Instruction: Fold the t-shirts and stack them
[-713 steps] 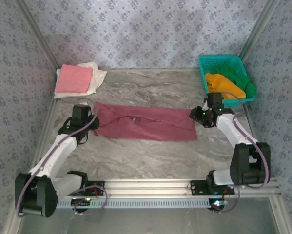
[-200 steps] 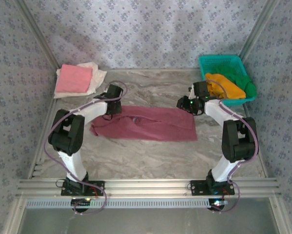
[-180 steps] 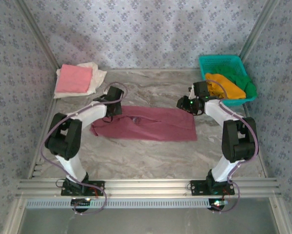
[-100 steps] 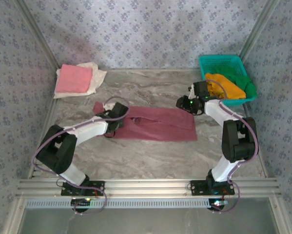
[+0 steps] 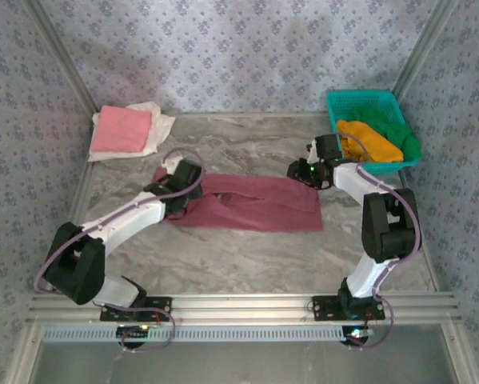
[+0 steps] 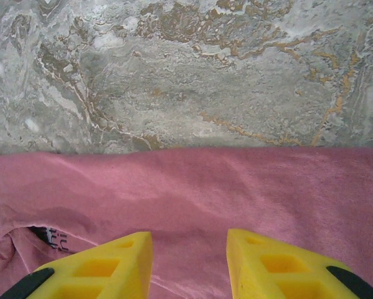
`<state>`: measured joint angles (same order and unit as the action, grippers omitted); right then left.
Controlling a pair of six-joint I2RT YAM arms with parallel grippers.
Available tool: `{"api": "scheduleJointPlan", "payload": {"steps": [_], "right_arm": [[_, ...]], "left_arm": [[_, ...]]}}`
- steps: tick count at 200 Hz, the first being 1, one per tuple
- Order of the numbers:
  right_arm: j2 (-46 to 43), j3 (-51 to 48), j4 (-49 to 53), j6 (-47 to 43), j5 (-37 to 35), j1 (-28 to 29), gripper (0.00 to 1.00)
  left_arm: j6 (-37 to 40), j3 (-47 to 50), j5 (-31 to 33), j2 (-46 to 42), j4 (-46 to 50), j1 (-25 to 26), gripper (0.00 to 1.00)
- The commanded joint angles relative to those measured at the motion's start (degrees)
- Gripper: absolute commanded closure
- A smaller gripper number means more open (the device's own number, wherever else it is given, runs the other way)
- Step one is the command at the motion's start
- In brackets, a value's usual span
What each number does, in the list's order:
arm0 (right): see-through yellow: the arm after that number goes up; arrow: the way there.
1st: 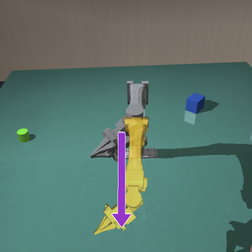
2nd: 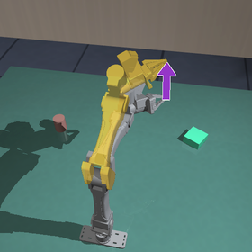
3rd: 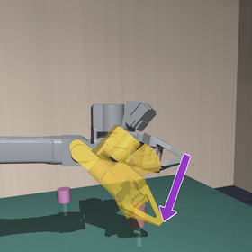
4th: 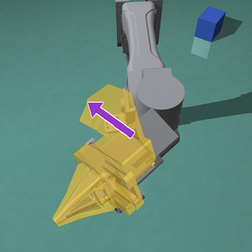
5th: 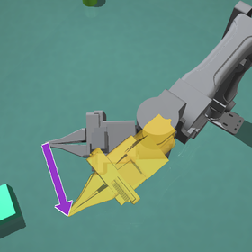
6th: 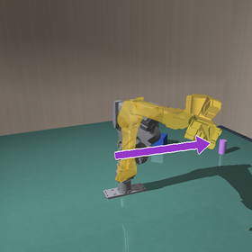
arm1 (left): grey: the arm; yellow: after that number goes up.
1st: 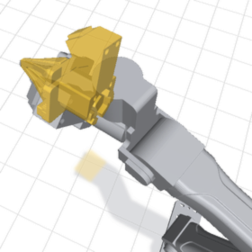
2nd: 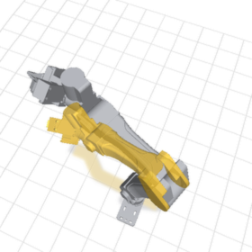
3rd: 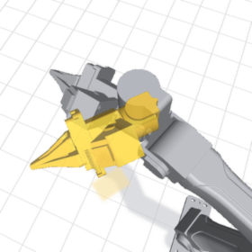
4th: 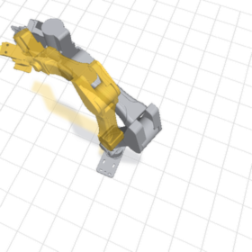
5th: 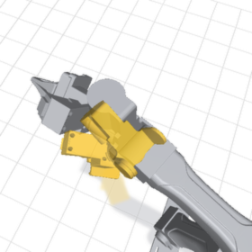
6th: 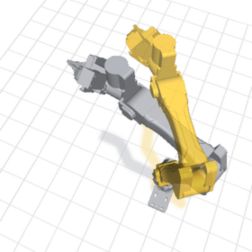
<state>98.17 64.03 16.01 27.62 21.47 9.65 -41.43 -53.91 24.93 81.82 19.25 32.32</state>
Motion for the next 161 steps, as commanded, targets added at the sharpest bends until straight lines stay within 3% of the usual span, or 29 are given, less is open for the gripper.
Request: {"api": "scheduleJointPlan", "payload": {"steps": [1, 39, 110, 142, 161], "right_arm": [[0.02, 1.56, 0.26, -0.81, 0.80, 0.42, 0.61], [-0.30, 1.23, 0.30, -0.80, 0.72, 0.47, 0.61], [-0.42, 1.46, 0.61, -1.17, 0.57, 0.26, 0.60], [-0.69, 1.11, 0.79, -1.08, 0.76, 0.15, 0.60], [-1.30, 1.01, 1.26, -1.29, 0.59, 0.06, 0.60]], "left_arm": [[1.09, 0.06, -3.74, 0.19, 1.89, -1.51, 0.45], [-0.66, 0.12, -8.53, 5.91, 0.82, -2.12, 0.41], [-0.98, 0.77, -6.50, 13.99, -2.41, -0.98, 0.46], [0.37, 0.26, -4.48, 16.20, -5.13, -1.24, 0.68], [0.91, -0.76, -4.29, 16.55, -5.07, -1.48, 0.95]]}}
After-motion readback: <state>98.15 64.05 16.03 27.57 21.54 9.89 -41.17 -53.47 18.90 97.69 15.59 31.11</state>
